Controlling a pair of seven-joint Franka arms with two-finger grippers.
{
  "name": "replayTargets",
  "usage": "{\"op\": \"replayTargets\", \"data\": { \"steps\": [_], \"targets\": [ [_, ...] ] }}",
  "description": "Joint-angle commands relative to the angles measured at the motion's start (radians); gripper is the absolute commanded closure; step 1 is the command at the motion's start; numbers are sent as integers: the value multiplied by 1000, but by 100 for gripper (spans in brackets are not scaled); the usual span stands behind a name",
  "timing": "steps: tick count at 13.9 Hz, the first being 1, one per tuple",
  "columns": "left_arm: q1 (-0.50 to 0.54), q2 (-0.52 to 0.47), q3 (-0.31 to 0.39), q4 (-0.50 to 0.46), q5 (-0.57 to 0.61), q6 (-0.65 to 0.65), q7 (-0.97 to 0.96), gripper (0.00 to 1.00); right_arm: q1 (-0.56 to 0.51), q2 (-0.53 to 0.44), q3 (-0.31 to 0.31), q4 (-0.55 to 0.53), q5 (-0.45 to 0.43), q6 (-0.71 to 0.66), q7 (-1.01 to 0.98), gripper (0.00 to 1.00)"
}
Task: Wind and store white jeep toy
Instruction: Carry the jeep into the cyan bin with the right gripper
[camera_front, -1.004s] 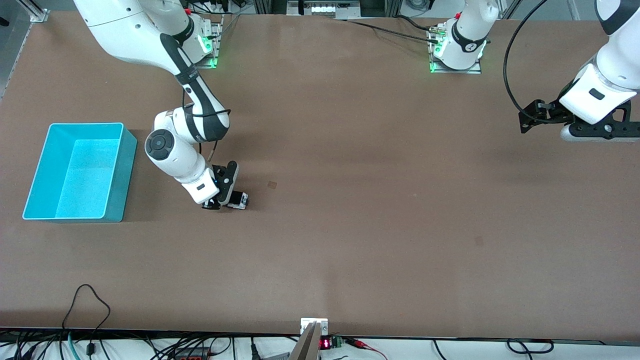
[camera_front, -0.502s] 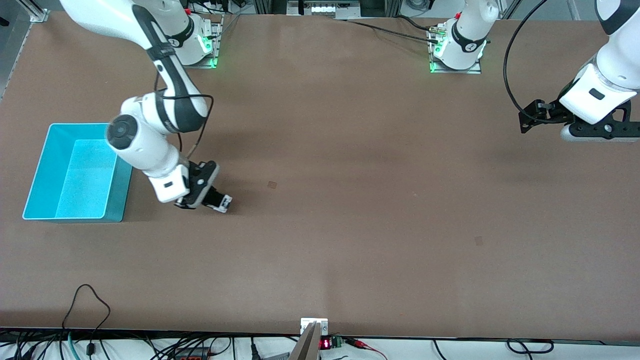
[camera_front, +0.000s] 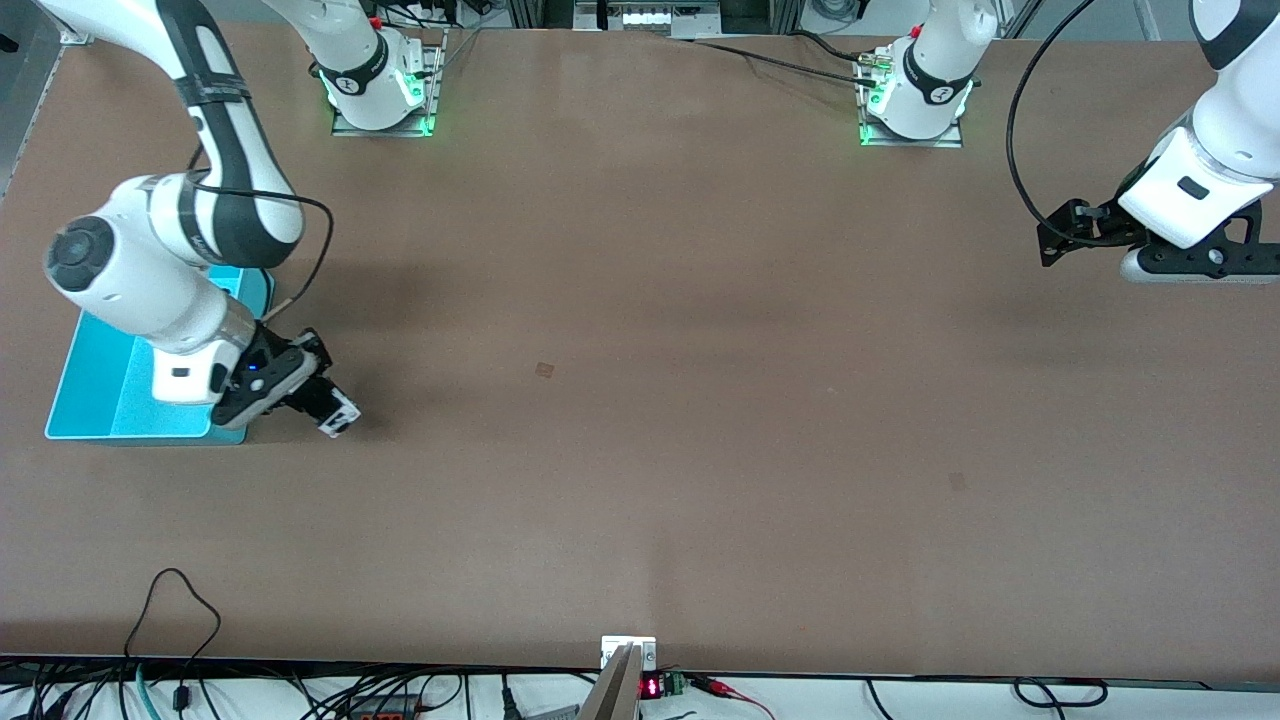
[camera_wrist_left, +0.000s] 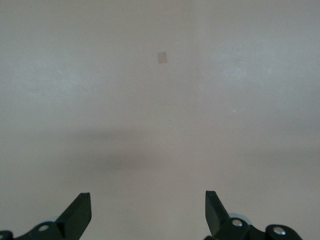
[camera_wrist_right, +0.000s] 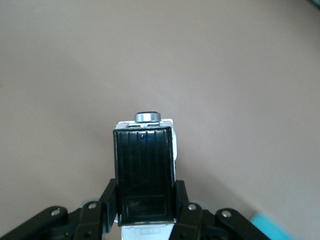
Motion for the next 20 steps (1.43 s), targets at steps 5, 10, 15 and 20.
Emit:
{"op": "replayTargets", "data": {
  "steps": [5,10,15,20],
  "targets": [
    [2,-4,0,9,-10,-20,-9,0,-4,-89,-171,-29,-82,-143,279,100],
    [2,-4,3,10,-10,-29,-9,0,-6,-88,-256,-59,-136,-157,411,100],
    [5,-4,4,15,-10,-31,-8,0,-55,-48,-301,-115,-179,-98,406,100],
    [16,0,4,15,-10,-31,-6,0,-90,30,-299,-158,-179,39,383,100]
  ]
}}
